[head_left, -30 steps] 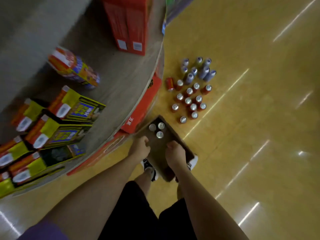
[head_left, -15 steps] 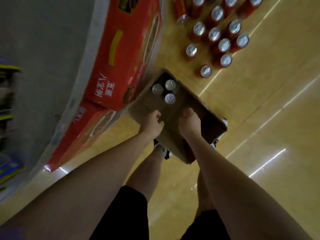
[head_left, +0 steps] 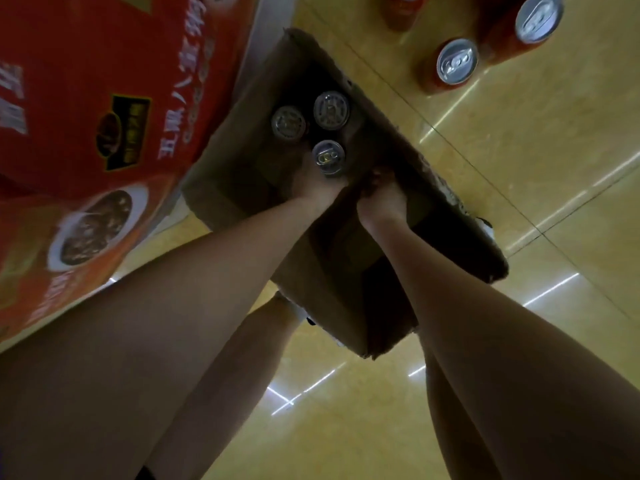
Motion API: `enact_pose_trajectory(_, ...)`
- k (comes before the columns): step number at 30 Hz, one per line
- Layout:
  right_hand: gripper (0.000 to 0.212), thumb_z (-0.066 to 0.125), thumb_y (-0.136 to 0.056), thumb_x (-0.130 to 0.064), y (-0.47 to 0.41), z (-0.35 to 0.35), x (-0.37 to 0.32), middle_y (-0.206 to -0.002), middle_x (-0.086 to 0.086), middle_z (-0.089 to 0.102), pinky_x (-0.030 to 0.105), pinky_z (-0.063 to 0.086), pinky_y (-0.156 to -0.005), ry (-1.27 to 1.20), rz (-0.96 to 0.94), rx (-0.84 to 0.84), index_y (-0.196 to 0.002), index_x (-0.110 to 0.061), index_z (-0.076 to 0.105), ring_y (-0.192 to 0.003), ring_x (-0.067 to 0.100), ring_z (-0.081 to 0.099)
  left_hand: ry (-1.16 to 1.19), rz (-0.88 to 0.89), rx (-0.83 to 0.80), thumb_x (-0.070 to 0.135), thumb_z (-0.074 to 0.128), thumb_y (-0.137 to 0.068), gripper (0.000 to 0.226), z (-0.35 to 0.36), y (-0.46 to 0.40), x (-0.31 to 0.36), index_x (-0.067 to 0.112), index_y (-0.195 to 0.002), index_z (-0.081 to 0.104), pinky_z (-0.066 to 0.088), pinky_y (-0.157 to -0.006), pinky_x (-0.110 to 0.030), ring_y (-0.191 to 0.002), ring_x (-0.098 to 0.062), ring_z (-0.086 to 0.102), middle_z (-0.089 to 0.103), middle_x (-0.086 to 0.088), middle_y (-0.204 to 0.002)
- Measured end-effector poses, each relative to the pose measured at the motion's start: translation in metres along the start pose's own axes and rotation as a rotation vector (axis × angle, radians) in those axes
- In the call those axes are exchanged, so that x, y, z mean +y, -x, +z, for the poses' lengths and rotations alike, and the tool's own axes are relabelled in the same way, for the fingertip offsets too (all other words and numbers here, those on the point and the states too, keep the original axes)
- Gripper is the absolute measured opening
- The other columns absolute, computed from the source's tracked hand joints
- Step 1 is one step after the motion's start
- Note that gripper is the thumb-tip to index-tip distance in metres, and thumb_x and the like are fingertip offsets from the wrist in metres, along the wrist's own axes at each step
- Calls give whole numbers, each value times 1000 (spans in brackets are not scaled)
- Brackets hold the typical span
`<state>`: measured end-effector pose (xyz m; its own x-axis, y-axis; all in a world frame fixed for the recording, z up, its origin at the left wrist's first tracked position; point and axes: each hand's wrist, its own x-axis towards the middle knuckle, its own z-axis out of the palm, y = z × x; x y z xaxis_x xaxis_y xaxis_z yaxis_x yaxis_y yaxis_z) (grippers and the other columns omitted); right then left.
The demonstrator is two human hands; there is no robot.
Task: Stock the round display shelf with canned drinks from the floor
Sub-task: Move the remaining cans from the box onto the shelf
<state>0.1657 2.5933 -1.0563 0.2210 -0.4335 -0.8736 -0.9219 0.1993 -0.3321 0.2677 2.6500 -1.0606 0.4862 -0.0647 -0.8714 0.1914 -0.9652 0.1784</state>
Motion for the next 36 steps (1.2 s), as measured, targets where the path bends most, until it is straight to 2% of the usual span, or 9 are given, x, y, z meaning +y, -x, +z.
enact_pose_trajectory(3,48,48,-94,-10,-12,1,6,-133,6,59,26,42,-98,2,-16,-10,-141,-14,43,-124,23,54,179,-27,66,10,70,-83,15,11,-20,13,23,-83,61,42,-55,-10,-72,-5,56,61,8,-83)
enact_pose_trajectory(8,43,46,-96,-9,-1,-6,5,-134,7,57,33,44,-103,28,-63,-28,-138,-13,46,-123,25,54,214,-46,100,9,73,-82,29,8,-18,20,20,-70,49,43,-56,-16,-72,-7,55,54,9,-73)
enact_pose_trajectory(10,41,46,-97,-10,11,-10,3,-133,7,58,35,46,-101,51,-75,-44,-138,-13,47,-122,25,55,171,-78,88,17,75,-83,28,1,-1,20,18,-73,49,43,-67,-19,-72,-7,53,52,9,-75)
enact_pose_trajectory(12,41,46,-96,-8,27,-15,-1,-131,7,59,36,47,-101,35,-68,-55,-137,-14,47,-121,25,55,125,-62,65,21,78,-81,28,-8,18,15,16,-97,56,39,-78,-19,-91,-13,55,57,3,-96)
enact_pose_trajectory(14,41,49,-94,-6,45,-23,-9,-127,8,60,35,47,-100,30,-72,-61,-134,-13,49,-120,25,55,115,-35,43,18,79,-79,58,-20,42,12,10,-129,51,36,-82,-19,-112,-16,53,56,-2,-117)
enact_pose_trajectory(16,38,49,-92,-3,67,-35,-21,-122,10,61,33,47,-96,42,-97,-71,-129,-11,50,-116,26,57,122,-34,18,14,79,-79,69,-35,67,11,10,-138,44,35,-84,-20,-117,-17,51,53,0,-118)
enact_pose_trajectory(22,30,45,-93,-6,138,-77,-64,-116,12,61,34,48,-85,73,-176,-26,-121,-10,55,-107,29,57,53,11,-74,16,83,-71,59,-87,134,19,20,-120,50,46,-94,-38,-115,-28,54,56,-5,-124)
enact_pose_trajectory(29,29,50,-92,-10,244,-133,-130,-116,11,64,27,43,-82,61,-291,-10,-119,-6,60,-107,27,58,78,151,-129,4,79,-74,51,-160,229,56,14,-110,45,38,-78,-31,-106,-25,52,51,-7,-115)
enact_pose_trajectory(36,22,52,-91,-11,353,-180,-172,-101,5,70,29,46,-72,75,-418,3,-108,-14,66,-94,24,63,-8,327,-88,35,82,-72,49,-239,349,88,21,-107,50,42,-74,-33,-98,-22,54,53,-2,-107)
